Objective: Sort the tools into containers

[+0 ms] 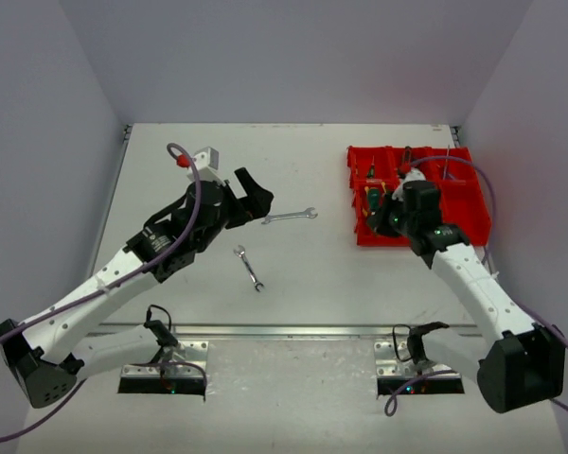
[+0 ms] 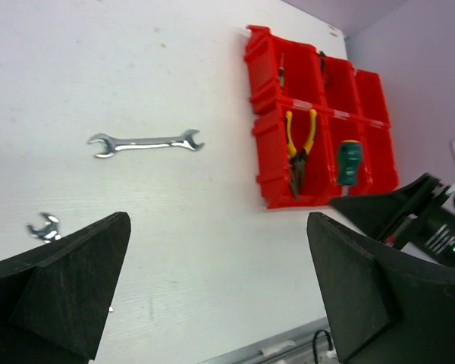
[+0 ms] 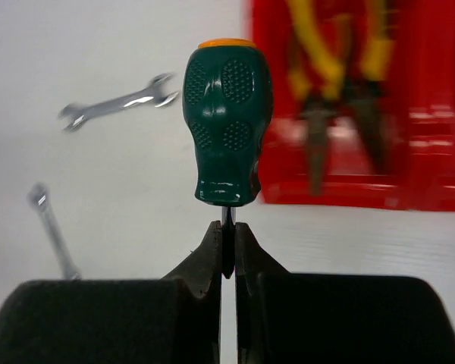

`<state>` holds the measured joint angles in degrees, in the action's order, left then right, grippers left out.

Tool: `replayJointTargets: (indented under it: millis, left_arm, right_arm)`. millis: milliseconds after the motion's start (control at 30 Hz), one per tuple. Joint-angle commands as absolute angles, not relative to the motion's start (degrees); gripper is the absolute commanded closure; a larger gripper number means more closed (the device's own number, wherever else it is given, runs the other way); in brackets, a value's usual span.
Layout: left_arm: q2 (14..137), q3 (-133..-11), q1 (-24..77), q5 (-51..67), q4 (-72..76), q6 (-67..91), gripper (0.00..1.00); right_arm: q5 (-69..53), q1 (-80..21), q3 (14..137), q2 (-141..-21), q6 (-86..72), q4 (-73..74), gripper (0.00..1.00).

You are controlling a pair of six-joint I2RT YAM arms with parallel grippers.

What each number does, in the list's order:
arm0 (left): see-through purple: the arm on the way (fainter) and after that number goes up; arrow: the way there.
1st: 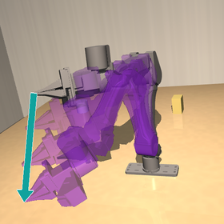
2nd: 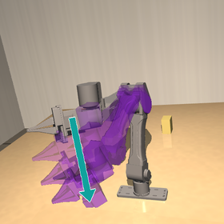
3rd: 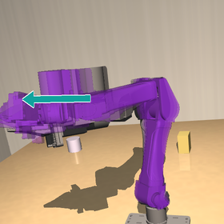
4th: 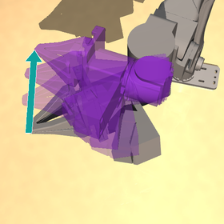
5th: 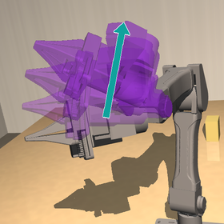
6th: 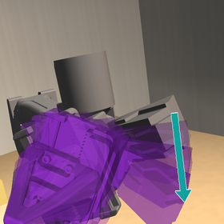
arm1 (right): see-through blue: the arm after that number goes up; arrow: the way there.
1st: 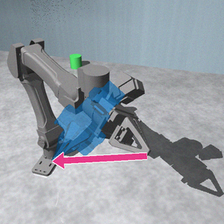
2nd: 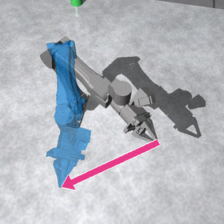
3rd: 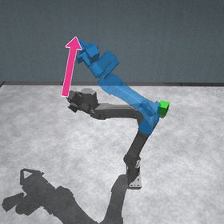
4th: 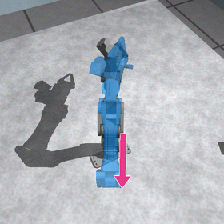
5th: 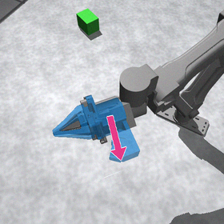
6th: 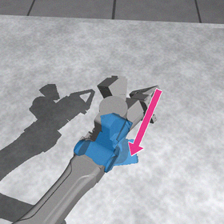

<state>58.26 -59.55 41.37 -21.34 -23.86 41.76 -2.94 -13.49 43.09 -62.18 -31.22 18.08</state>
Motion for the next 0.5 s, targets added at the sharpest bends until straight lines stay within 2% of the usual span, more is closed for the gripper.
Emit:
replayJointTargets:
  millis: [0,200,467]
  left_arm:
    - [55.7,-59.7,40.4,-25.9,-30.9,35.6,0.0]
    - [54.7,-54.2,40.4,-23.0,-32.0,31.7,0.0]
    - [57.6,-51.8,39.8,-20.7,-33.6,31.5,0.0]
  right_arm:
    - [1.7,-1.1,49.4,-66.4,-27.3,24.8,1.0]
    - [5.3,6.8,59.6,-80.2,-25.1,28.2,1.0]
    - [7.2,7.9,65.2,-92.1,-23.8,29.8,1.0]
